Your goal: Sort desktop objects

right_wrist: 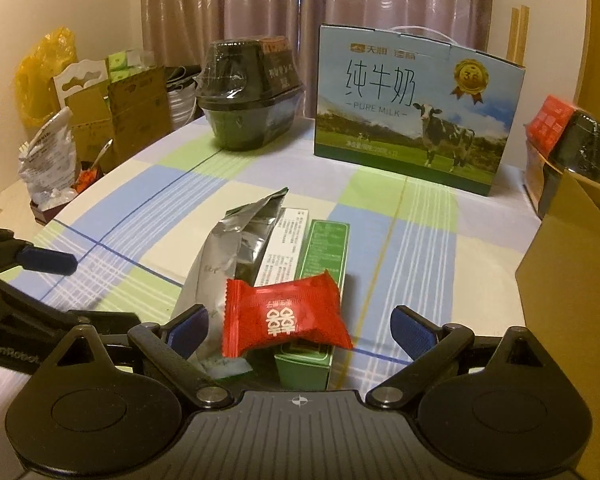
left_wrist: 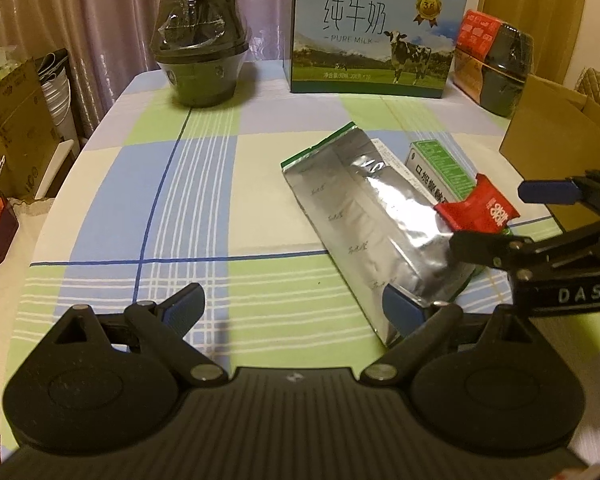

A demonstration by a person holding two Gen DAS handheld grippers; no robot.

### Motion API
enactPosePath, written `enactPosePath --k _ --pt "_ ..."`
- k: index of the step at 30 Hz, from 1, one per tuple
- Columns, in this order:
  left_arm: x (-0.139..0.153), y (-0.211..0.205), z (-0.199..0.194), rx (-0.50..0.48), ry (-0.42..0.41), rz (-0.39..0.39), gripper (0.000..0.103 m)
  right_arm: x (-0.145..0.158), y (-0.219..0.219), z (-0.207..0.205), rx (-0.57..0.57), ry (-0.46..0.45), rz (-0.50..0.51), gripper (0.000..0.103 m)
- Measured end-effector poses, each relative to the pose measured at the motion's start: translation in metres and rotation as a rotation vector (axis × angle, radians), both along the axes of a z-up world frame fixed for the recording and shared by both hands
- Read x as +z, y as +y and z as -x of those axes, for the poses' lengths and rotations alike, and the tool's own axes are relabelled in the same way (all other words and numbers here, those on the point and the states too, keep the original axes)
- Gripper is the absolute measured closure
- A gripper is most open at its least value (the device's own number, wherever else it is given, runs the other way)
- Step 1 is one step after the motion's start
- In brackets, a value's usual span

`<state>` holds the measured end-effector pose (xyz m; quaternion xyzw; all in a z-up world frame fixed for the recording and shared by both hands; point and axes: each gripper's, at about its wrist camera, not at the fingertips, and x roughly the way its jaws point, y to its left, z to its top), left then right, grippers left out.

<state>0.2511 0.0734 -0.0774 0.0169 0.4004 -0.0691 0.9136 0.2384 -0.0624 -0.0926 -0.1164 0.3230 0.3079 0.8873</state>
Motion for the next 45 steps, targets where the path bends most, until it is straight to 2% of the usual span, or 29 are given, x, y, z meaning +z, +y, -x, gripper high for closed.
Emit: enactPosePath --k 4,6,10,12,23,30,32,39,45 --pt "0.000 0.002 0.000 0.005 0.002 -0.001 0.010 -0.002 0.003 -0.002 0.014 -0.001 -0.003 0.010" --pt "-0.001 0.003 0.000 0.006 0.006 0.000 0.010 -0.003 0.004 -0.002 0.027 0.001 -0.001 0.018" --pt "-0.001 0.003 0.000 0.004 0.006 0.000 0.009 -0.004 0.006 -0.001 0.042 -0.001 -0.004 0.025" --pt "-0.002 0.002 -0.001 0.002 0.008 0.000 0.009 -0.004 0.007 0.000 0.051 -0.002 -0.010 0.034" --pt "-0.004 -0.002 -0.004 -0.013 0.017 0.039 0.009 0.005 -0.006 0.004 0.016 -0.005 -0.053 0.066" --pt "-0.006 -0.014 -0.009 -0.048 0.024 0.119 0.009 0.012 -0.031 0.003 -0.058 0.030 -0.121 0.068" --pt "-0.006 -0.017 -0.010 -0.054 0.021 0.145 0.008 0.014 -0.049 0.004 -0.110 0.047 -0.152 0.068" --pt "-0.007 -0.033 -0.014 -0.077 0.020 0.220 0.006 0.007 -0.077 0.023 -0.193 0.057 -0.121 0.068" --pt "-0.012 -0.034 -0.026 -0.007 0.054 0.335 0.006 -0.009 -0.087 0.035 -0.204 0.084 -0.087 0.068"
